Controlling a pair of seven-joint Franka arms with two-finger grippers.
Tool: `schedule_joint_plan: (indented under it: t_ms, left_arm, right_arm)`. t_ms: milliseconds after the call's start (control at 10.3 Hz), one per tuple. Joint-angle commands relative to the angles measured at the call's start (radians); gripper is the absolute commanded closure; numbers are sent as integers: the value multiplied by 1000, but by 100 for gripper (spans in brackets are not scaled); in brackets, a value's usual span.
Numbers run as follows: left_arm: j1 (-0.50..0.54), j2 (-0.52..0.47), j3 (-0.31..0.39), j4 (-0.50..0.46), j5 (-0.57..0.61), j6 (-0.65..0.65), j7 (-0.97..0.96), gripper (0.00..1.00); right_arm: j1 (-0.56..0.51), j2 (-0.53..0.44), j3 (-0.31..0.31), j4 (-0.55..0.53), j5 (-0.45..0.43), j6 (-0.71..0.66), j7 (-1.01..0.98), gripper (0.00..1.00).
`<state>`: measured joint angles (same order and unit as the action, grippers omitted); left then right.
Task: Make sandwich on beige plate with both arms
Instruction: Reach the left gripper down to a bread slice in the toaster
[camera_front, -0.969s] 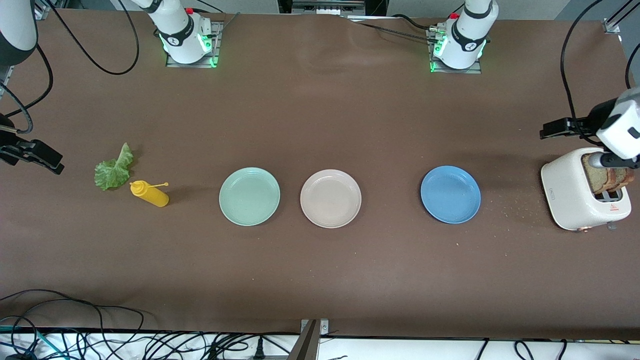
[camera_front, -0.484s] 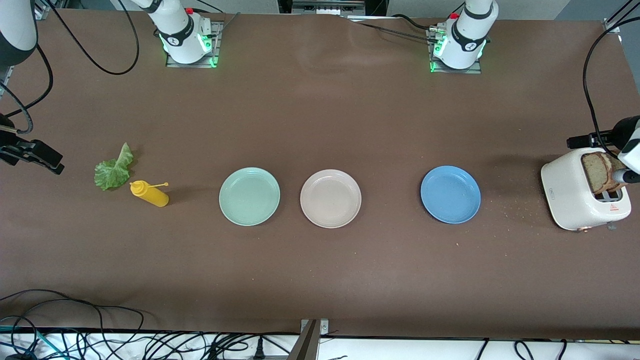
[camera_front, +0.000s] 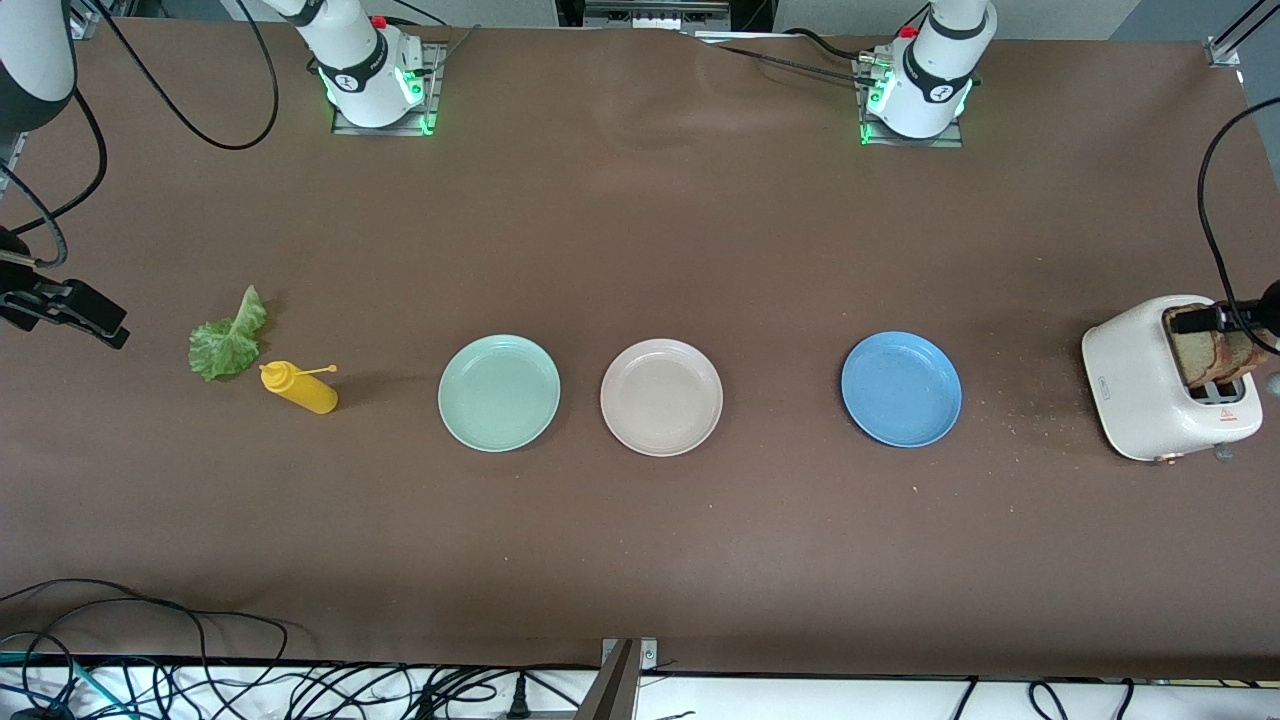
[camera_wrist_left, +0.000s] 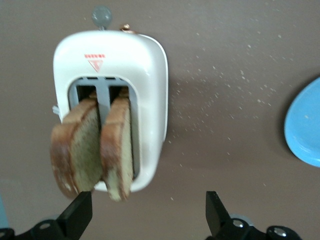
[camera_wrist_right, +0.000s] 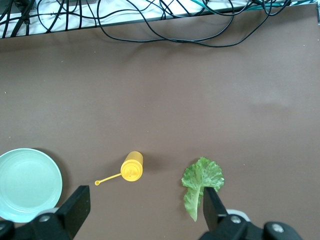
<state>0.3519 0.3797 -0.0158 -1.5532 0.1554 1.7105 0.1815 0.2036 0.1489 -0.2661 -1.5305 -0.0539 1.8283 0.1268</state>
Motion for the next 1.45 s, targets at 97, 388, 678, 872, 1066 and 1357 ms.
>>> schedule_joint_plan:
  t_ms: [97,388,678,872,1066,1357]
  left_arm:
    - [19,44,-10,29,29,20,26,0]
    - [48,54,-10,10,27,55,27,25]
    - [68,58,-12,-8,26,78,32,53]
    - [67,56,-12,-15,26,86,32,100]
    - [67,51,-15,-1,26,68,33,100]
    - [46,48,-23,121,12,-50,44,100]
  right_arm:
    - [2,-3,-1,4,8,-12,5,0]
    - [3,-3,-1,4,95,-21,20,0]
    - [3,-5,-1,-10,161,-125,27,0]
    - [16,0,8,-42,166,-110,17,0]
    - [16,18,8,-42,166,-109,16,0]
    - [16,55,7,-42,166,-107,16,0]
